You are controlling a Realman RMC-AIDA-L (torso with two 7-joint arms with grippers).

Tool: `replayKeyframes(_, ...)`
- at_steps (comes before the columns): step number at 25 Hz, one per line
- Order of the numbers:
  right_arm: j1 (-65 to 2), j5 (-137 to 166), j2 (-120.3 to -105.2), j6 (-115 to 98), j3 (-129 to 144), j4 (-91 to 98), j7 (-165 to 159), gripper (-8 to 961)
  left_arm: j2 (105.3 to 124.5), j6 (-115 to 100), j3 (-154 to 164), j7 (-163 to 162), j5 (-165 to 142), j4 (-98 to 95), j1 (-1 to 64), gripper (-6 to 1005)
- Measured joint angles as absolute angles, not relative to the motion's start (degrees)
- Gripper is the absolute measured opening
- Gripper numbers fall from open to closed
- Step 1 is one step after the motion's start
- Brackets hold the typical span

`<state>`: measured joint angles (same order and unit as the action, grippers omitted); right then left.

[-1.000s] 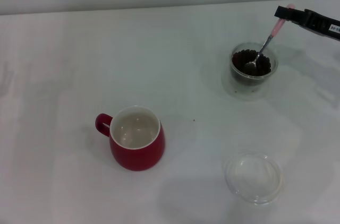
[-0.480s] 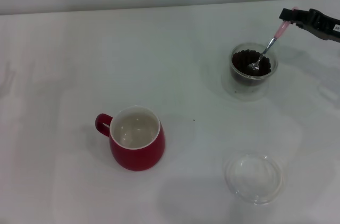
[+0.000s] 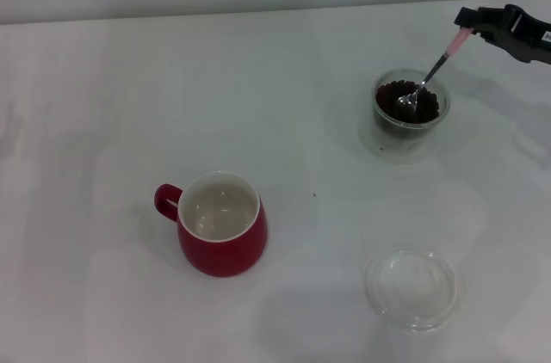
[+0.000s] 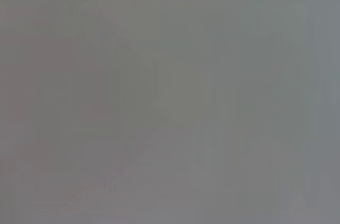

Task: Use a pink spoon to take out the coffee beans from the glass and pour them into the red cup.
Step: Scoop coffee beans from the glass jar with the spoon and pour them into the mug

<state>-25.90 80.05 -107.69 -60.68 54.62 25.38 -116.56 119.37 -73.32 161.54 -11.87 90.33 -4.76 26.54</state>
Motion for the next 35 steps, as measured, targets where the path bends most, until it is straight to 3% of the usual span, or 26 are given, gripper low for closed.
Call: replayKeyframes(35,-27.98,81.38,-106.93,-57.74,55.31,23.73,-126.49,149,119.28,-73.66,161.54,-11.87,90.35,-4.31,26.9,892)
